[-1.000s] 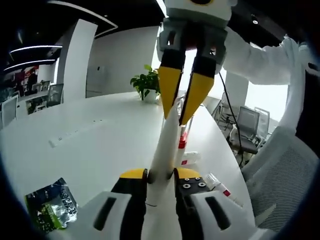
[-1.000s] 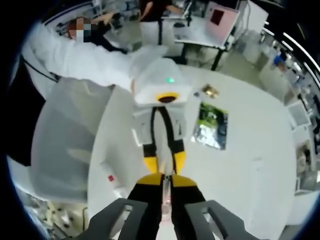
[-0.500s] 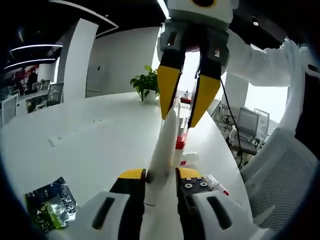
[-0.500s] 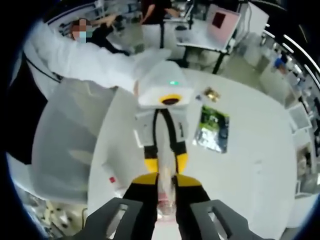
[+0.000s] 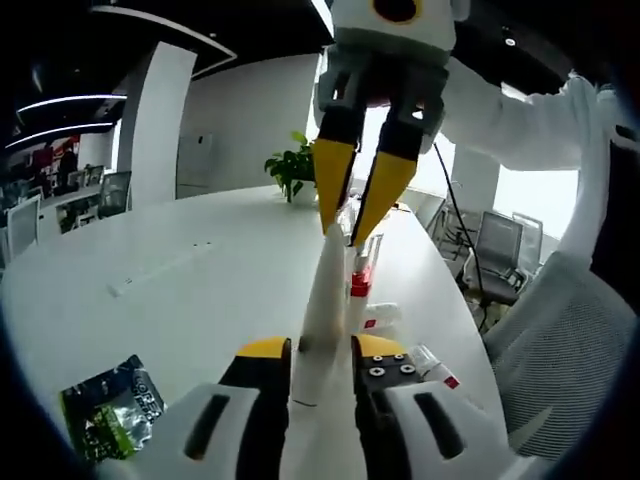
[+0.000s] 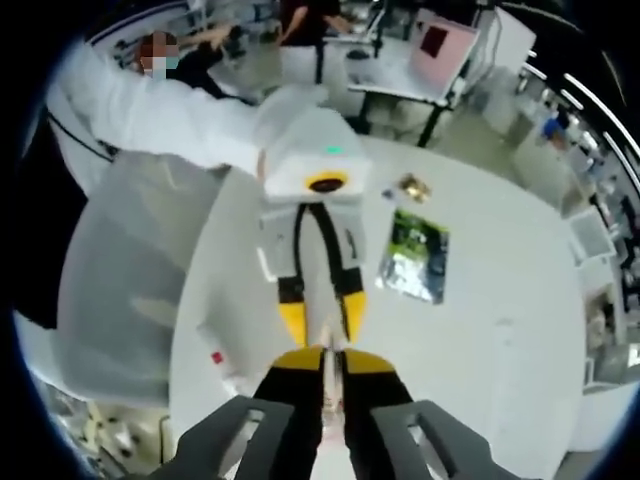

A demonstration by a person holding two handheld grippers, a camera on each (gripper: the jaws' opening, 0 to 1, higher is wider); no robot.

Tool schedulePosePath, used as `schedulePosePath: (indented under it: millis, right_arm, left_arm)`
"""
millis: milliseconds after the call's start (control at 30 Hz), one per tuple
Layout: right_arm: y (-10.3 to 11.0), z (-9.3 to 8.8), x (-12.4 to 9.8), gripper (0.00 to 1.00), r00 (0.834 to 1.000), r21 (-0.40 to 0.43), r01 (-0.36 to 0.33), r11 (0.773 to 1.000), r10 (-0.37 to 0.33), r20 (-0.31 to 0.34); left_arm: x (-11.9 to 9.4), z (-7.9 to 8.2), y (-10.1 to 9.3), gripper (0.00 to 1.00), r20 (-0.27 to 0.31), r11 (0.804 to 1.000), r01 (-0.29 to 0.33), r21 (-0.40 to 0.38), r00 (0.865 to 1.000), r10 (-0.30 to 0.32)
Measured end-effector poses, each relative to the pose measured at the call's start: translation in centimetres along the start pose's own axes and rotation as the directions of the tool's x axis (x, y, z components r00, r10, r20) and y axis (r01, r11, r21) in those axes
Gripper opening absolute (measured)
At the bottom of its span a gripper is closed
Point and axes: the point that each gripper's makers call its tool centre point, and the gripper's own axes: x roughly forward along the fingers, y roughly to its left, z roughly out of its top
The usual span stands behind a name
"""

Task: Arrange the skincare products in the storage area until every visible bottle or jar stands upright without overlapping.

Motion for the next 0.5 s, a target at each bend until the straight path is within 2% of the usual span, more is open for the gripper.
schedulePosePath:
  millis: [100,267,367,400,500]
  right_arm:
    - [0.12,-0.03,0.03,0.00,1.000,0.038,-0.008,0.999,0.008,-0.008]
    - [0.22,-0.04,0.13,0.00,1.000,-0.001,-0.012,1.000,0.012,-0.004]
    - [0.15,-0.14,0.14,0.00,1.000,0.035,-0.019,0.999,0.019,-0.010]
    - [0.39,-0.24,0.10,0.00,0.999,0.079,-0.028,0.996,0.029,-0.014]
    - [0.25,-0.23,0.11,0.00,1.000,0.024,-0.024,0.999,0.024,-0.009]
  left_arm:
    - [0.06,0.03,0.13,0.19,0.003,1.000,-0.003,-0.002,1.000,0.003]
    - [0.14,-0.06,-0.04,0.19,0.001,1.000,0.008,-0.002,1.000,-0.008]
    - [0.16,-0.21,0.15,0.19,-0.002,1.000,0.005,-0.006,1.000,-0.005]
    - [0.17,-0.22,0.17,0.19,-0.002,1.000,0.005,-0.007,1.000,-0.005]
    - [0.15,-0.15,0.20,0.19,0.001,1.000,0.007,-0.007,1.000,-0.007]
